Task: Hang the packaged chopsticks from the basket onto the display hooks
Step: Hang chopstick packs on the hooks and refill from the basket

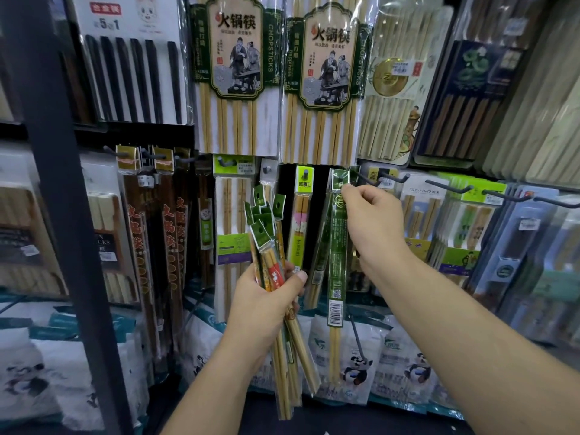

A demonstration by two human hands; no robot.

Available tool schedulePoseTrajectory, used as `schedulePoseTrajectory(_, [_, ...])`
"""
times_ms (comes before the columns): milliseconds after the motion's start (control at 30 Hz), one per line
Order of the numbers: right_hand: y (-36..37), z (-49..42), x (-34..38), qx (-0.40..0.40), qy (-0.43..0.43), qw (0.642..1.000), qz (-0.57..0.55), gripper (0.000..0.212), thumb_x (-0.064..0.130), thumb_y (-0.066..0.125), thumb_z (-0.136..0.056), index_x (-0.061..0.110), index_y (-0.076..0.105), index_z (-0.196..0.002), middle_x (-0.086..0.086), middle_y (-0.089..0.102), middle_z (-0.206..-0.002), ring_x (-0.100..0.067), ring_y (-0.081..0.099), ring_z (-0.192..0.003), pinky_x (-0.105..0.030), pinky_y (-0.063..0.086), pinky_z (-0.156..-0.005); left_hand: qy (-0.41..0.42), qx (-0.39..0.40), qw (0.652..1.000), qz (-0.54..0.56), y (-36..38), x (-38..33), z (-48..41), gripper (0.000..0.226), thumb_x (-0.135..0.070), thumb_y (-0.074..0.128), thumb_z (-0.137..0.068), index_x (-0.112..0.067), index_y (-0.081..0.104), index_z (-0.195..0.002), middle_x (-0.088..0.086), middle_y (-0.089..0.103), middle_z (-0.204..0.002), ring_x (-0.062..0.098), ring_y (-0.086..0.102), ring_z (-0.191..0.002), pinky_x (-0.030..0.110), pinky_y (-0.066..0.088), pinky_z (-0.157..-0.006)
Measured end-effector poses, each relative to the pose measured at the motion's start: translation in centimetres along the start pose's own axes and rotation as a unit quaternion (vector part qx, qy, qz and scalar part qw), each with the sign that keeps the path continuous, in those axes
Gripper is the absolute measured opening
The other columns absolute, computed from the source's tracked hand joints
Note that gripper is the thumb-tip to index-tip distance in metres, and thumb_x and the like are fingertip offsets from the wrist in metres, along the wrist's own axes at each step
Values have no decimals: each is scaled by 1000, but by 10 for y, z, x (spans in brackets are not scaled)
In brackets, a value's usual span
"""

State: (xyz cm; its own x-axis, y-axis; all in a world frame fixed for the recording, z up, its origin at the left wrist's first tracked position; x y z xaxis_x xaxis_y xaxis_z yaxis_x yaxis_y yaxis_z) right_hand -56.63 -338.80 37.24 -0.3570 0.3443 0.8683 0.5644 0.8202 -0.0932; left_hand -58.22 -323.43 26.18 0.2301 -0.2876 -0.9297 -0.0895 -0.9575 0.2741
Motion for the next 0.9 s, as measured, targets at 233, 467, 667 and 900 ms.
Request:
schedulePoseTrajectory(233, [1,1,-11,-22,5,997,74,28,31,57,-100,19,55,-75,10,53,-66,-7,49,-60,-21,39,-56,3,2,1000,9,1,1,-1,14,-4,73,-92,-13,69,-101,-9,68,-65,9,63,-56,20,54,-54])
schedulePoseTrajectory(467, [7,37,-2,110,-87,990,25,12,26,65,-97,24,68,-85,9,65,-75,3,58,-68,-9,46,-60,33,27,998,-36,0,2,1,15,-12,80,-87,-17,69,-96,-4,72,-75,12,68,-66,20,55,-58])
schedulePoseTrajectory(667, [10,45,6,201,-79,976,-22,20,35,64,-98,22,74,-88,7,69,-78,1,60,-71,-11,49,-67,44,71,995,-55,-1,0,2,17,-25,80,-79,-20,66,-89,12,68,-75,20,65,-63,36,58,-60])
schedulePoseTrajectory(900, [9,44,2,182,-108,975,64,26,26,61,-101,13,66,-79,-9,58,-73,-4,48,-61,-17,43,-60,35,63,996,-43,1,0,3,38,-41,85,-73,-19,72,-101,10,77,-91,28,74,-82,38,63,-71])
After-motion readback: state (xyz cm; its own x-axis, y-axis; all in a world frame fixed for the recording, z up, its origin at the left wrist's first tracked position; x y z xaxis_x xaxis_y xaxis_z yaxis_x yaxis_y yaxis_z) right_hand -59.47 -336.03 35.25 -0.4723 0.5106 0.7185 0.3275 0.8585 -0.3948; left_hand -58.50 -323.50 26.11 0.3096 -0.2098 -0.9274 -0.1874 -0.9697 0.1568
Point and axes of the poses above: each hand's wrist, its own z-axis away from the middle knuckle, its own y-axis out of the palm, x = y × z, the point moved 1 cm from there along -z, towards the middle knuckle
